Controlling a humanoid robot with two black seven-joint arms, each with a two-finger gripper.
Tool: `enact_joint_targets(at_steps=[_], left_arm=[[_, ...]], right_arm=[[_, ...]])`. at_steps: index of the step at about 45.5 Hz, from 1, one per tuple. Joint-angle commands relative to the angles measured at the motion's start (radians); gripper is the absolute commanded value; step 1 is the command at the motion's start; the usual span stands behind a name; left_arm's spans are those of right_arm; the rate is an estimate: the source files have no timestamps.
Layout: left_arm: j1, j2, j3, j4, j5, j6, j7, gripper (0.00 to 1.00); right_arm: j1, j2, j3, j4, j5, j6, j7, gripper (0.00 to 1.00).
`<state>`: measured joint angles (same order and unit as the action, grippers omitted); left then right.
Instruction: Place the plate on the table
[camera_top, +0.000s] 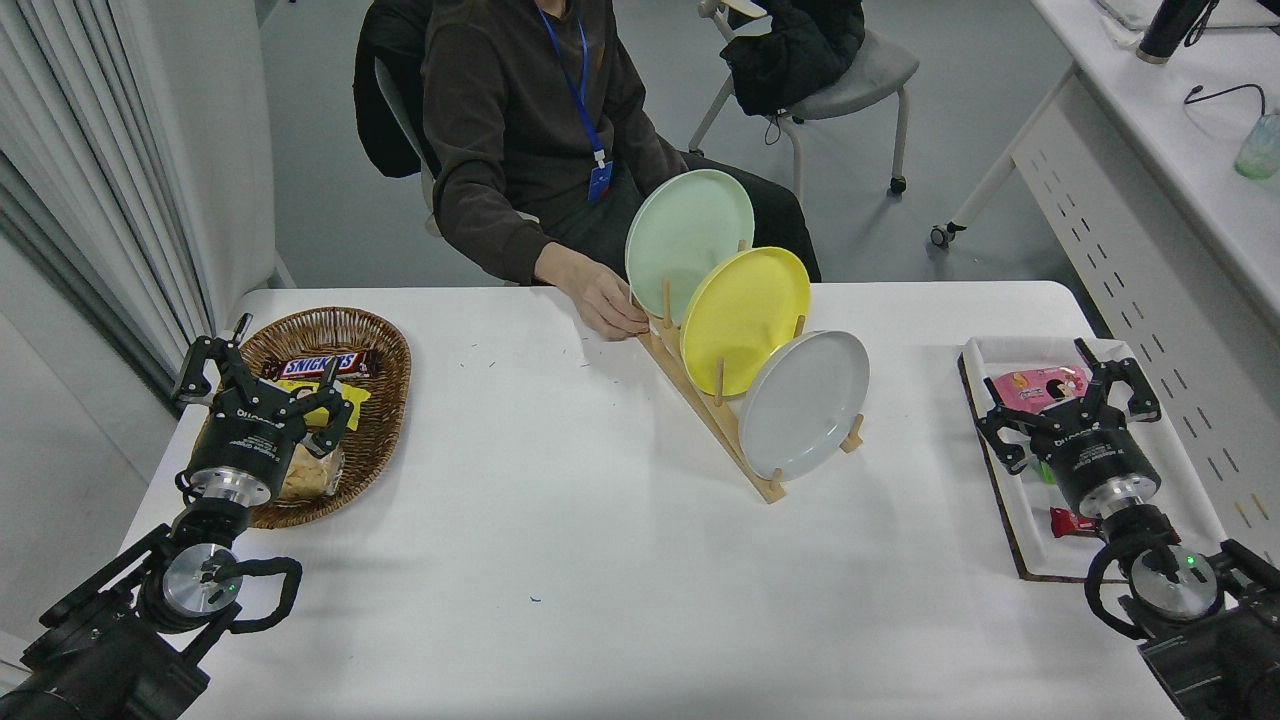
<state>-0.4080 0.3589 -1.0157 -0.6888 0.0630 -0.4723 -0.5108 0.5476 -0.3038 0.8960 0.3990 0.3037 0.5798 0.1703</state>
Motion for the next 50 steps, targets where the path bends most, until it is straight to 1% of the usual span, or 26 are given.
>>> enact_joint_targets(at_steps=[1,50], left_arm=[[0.0,0.0,0.0,0.0,0.001,0.0,0.0,0.98],[0.0,0.0,0.0,0.0,0.0,0.0,-0.002,0.98]], right_arm=[[0.0,0.002,0.004,0.0,0.0,0.0,0.0,0.99],[0.031,-0.003,-0.006,0.008,-0.005,0.002,0.0,0.99]])
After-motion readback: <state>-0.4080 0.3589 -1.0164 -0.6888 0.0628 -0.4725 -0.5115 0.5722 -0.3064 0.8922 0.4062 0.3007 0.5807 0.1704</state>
